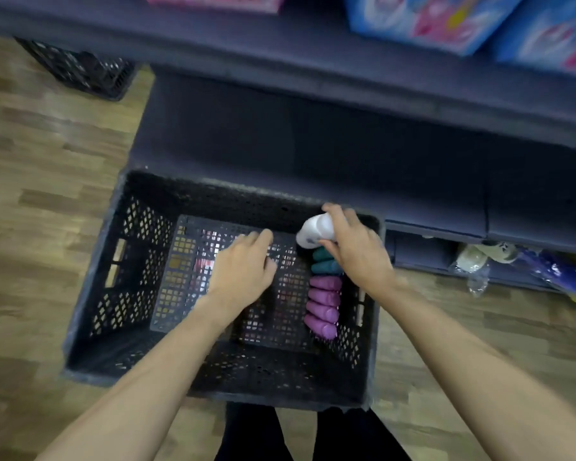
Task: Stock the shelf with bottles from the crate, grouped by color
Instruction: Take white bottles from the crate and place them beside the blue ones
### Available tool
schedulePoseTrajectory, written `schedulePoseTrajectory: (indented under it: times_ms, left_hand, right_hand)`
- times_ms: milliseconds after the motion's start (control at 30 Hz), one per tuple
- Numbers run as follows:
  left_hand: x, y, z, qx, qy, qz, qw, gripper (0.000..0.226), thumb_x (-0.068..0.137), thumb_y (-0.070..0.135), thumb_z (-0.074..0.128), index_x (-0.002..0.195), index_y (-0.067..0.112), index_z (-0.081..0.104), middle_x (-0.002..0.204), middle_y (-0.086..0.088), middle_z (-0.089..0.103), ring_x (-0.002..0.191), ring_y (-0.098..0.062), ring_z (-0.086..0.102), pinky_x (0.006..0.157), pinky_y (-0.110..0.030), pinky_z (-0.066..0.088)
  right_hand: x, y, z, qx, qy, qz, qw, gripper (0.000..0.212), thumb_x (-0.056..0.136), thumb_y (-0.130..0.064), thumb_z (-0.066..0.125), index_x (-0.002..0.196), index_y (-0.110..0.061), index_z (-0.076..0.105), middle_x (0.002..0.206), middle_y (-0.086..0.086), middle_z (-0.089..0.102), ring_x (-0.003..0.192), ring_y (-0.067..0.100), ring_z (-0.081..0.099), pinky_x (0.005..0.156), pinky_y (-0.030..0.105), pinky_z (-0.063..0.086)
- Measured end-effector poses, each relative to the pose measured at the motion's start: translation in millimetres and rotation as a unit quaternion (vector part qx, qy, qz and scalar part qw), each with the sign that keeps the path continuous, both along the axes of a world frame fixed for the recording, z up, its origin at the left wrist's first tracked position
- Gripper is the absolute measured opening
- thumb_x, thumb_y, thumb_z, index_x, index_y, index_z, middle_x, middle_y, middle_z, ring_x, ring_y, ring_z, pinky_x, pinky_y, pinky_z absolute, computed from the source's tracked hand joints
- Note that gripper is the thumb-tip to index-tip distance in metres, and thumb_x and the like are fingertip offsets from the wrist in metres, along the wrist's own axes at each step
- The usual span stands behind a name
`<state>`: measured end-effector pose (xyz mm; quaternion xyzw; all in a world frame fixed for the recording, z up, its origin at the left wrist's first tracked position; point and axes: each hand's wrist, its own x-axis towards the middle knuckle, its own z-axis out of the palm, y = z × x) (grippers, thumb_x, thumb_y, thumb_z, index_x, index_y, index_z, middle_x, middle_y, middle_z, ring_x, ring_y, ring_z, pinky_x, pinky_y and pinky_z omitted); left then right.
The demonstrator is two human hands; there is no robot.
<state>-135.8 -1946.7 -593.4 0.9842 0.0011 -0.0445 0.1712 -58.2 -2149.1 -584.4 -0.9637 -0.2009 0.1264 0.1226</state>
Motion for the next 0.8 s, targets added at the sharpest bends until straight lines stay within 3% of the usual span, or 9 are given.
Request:
schedulePoseTrajectory:
  times_ms: [133,333,500,633,800]
  left_hand:
    - [22.9,-4.4,56.8,0.021,-0.051,-0.023,0.998,0.026,0.079,0.023,0.059,0.102,0.014,0.054,0.087,0.0,0.055,0.08,-0.021,0.055,0.048,-0.032,0.04]
    - [45.3,-2.1,135.9,0.032,-0.12,-0.049,0.991,0.026,0.078,0.022,0.06,0.101,0.013,0.053,0.087,0.0,0.052,0.078,-0.022,0.053,0.047,-0.032,0.037]
    - [59.2,-1.5,189.1,0.034,-0.166,-0.077,0.982,0.027,0.078,0.025,0.061,0.103,0.016,0.053,0.088,0.001,0.053,0.08,-0.021,0.054,0.045,-0.032,0.04]
    - [66.6,-4.8,226.9,0.028,-0.196,-0.099,0.975,0.026,0.078,0.023,0.059,0.102,0.015,0.051,0.089,0.001,0.055,0.081,-0.022,0.054,0.048,-0.032,0.038]
    - [67.8,-3.7,268.2,0.033,-0.228,-0.127,0.965,0.026,0.08,0.026,0.053,0.105,0.019,0.05,0.089,0.004,0.054,0.081,-0.02,0.052,0.051,-0.032,0.037]
  right_hand:
    - [-2.9,4.5,69.0,0.049,-0.043,-0.008,0.998,0.063,0.092,-0.035,0.065,0.144,-0.02,0.033,0.114,0.007,0.054,0.092,0.033,0.062,0.068,0.042,0.051]
    - [-8.4,5.0,157.9,0.164,-0.104,-0.016,0.981,0.065,0.091,-0.032,0.067,0.142,-0.031,0.027,0.12,0.005,0.059,0.096,0.026,0.062,0.074,0.046,0.054]
    - [-6.5,5.7,213.7,0.167,-0.162,0.007,0.973,0.068,0.091,-0.027,0.069,0.145,-0.027,0.028,0.123,0.004,0.059,0.094,0.025,0.063,0.074,0.046,0.055]
    - [-7.0,7.4,247.7,0.163,-0.208,0.009,0.964,0.071,0.09,-0.023,0.07,0.148,-0.025,0.03,0.112,0.001,0.06,0.085,0.022,0.061,0.07,0.044,0.055]
    - [-9.7,0.1,288.6,0.195,-0.21,-0.002,0.958,0.066,0.093,-0.033,0.065,0.149,-0.029,0.032,0.109,-0.003,0.064,0.085,0.02,0.061,0.077,0.039,0.053]
